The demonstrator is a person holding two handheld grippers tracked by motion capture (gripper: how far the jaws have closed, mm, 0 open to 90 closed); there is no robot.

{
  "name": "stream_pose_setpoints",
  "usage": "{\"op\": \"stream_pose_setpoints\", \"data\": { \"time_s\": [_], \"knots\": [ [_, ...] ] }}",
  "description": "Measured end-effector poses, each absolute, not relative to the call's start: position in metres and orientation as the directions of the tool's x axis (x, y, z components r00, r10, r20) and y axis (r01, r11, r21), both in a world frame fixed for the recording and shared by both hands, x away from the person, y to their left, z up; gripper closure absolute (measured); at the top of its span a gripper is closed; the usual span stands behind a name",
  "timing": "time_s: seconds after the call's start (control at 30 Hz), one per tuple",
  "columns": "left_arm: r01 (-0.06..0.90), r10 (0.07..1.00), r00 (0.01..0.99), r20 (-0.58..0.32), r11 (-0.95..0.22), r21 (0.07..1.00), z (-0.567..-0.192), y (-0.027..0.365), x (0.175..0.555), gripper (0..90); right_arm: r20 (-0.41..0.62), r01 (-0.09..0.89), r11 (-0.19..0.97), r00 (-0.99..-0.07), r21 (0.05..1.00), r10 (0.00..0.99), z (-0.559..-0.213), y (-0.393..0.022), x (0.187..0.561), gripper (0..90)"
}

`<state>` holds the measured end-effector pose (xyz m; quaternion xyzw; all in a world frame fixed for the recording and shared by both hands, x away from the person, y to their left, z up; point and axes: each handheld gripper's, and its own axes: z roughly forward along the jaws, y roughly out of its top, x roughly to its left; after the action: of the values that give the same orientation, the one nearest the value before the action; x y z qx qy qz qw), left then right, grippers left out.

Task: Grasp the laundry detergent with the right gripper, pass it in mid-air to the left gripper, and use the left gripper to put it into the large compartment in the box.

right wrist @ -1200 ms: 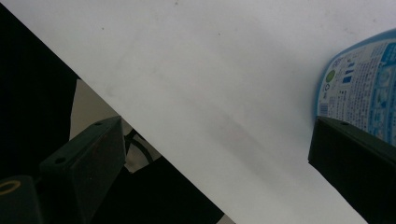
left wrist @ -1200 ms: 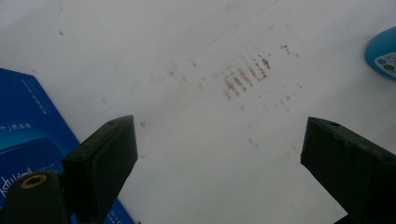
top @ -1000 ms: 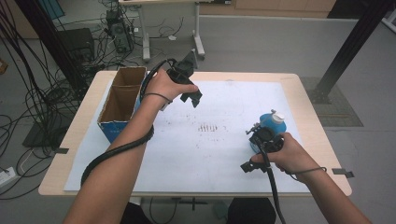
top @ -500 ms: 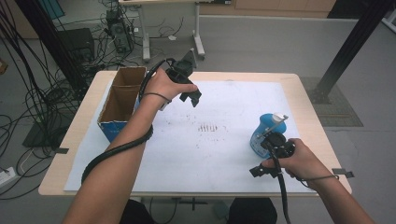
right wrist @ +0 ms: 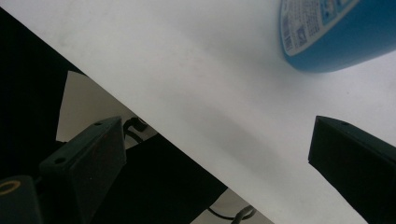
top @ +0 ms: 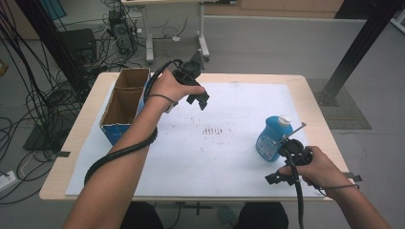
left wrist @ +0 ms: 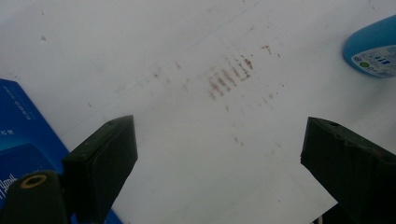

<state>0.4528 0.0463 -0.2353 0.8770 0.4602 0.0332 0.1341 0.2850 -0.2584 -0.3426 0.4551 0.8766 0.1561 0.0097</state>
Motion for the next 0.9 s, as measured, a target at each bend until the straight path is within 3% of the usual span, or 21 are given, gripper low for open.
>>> {"op": "stream_pose_setpoints", "data": {
  "time_s": [0.9],
  "knots": [
    [0.792, 0.808, 0.585, -0.073, -0.548, 0.270, -0.233, 0.058, 0.447, 11.1, 0.107, 0.814, 0.515, -0.556, 0.267, 0.824, -0.352, -0.284, 0.291, 4.0]
  ]
}}
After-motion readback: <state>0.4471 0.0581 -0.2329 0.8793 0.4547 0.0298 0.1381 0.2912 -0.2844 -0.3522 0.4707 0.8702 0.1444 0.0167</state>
